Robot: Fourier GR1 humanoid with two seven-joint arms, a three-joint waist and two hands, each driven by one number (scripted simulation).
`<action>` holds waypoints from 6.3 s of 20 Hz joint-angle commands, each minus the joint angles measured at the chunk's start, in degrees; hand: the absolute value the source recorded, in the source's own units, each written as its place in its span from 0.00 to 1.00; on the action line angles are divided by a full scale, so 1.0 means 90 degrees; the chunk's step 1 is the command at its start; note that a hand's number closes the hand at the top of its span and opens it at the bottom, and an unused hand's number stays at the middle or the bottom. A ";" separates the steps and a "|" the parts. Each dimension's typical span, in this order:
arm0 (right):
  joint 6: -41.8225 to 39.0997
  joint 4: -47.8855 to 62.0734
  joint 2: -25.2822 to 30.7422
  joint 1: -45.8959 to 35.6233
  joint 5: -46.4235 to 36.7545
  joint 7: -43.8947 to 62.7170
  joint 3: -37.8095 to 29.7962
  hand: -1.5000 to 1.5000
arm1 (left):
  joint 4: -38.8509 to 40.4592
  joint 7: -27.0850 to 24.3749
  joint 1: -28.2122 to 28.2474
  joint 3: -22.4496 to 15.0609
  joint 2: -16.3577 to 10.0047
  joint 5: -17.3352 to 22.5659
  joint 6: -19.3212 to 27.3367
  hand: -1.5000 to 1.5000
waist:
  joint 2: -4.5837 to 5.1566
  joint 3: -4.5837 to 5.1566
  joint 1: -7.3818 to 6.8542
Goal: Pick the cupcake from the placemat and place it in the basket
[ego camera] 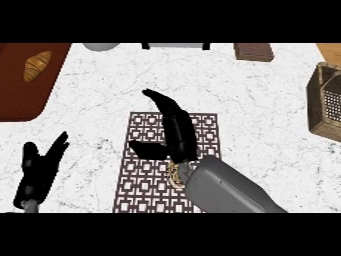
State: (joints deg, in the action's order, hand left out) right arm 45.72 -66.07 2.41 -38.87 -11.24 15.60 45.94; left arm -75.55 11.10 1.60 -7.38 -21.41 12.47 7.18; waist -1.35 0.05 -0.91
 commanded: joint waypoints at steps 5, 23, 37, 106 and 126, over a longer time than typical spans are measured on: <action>-0.1439 0.0514 0.0896 -0.1630 -0.1295 0.2914 0.0441 0.00 | 0.0151 0.0152 0.0491 0.0004 0.0084 0.0103 -0.0017 0.50 | -0.0197 0.0077 0.0443; -0.6235 -0.2241 0.1403 -0.3531 0.1365 0.7527 -0.0053 0.00 | -0.0389 0.0178 0.0863 -0.0043 0.0350 0.0083 0.0143 0.50 | -0.0060 0.0004 0.0461; -0.5291 -0.3779 0.2249 -0.2520 0.1312 0.7735 0.0366 0.00 | -0.0468 0.0074 0.0948 -0.0001 0.0314 -0.0072 0.0028 0.50 | 0.0049 -0.0003 0.0335; -0.5889 -0.0823 -0.0256 0.1459 -0.4025 0.4976 0.0528 1.00 | -0.0710 0.0566 0.0669 0.0392 0.0910 -0.0758 -0.0383 0.50 | 0.0145 -0.0005 0.0078; -0.6035 -0.2903 0.0405 0.0414 -0.4064 0.5346 -0.2441 1.00 | -0.0572 0.0703 0.0456 0.0645 0.0891 -0.0796 -0.0586 0.50 | 0.0135 -0.0007 0.0176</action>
State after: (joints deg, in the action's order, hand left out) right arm -13.44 -88.95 8.92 -32.42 -46.78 58.70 29.00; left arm -82.73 14.94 7.07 -0.99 -14.05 5.15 2.14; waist -0.47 -0.53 0.46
